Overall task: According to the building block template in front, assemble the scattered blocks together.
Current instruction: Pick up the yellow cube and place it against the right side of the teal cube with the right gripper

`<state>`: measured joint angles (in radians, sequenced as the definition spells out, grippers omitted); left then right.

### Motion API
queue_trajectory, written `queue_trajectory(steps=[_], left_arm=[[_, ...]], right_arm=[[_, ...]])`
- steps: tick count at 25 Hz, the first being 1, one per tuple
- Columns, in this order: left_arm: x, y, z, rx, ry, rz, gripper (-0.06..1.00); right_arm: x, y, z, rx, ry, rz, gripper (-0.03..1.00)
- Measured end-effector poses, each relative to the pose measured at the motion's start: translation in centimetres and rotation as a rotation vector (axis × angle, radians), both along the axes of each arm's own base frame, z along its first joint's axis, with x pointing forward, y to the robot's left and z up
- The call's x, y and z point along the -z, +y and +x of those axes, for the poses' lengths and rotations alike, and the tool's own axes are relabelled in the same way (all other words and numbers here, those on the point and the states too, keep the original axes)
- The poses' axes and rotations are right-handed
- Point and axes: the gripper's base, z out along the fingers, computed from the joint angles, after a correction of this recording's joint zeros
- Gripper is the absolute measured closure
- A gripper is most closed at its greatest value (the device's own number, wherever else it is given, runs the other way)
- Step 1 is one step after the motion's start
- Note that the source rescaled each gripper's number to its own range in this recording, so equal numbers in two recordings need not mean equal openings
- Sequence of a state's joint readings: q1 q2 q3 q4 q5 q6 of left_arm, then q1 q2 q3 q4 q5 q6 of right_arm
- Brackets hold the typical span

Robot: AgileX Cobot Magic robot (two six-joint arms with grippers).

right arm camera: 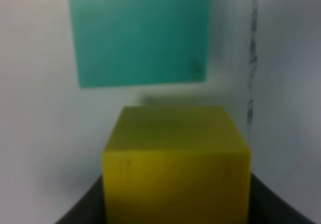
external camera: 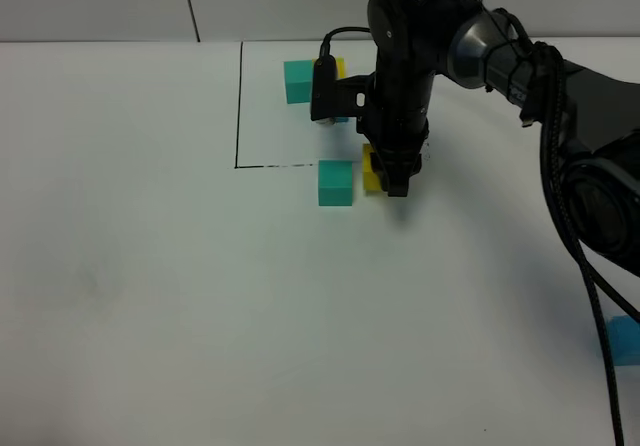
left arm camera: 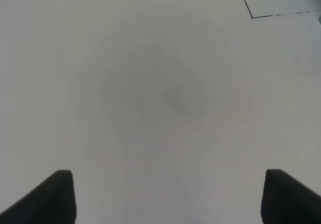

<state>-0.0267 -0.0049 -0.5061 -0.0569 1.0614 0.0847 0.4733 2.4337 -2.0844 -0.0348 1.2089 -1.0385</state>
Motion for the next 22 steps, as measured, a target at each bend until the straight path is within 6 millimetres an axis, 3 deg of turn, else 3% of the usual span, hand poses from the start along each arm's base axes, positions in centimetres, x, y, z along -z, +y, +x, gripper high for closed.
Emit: queue_trajectory(steps=[7,22], left_arm=[[0.0,0.0,0.0,0.000,0.000,0.000,0.12],[0.0,0.0,0.0,0.000,0.000,0.000,0.12]], right_arm=[[1.6,0.2,0.5,0.007,0.013,-0.009,0.97],[2.1,-0.4,-0.5,0.043,0.067,-0.006,0.97]])
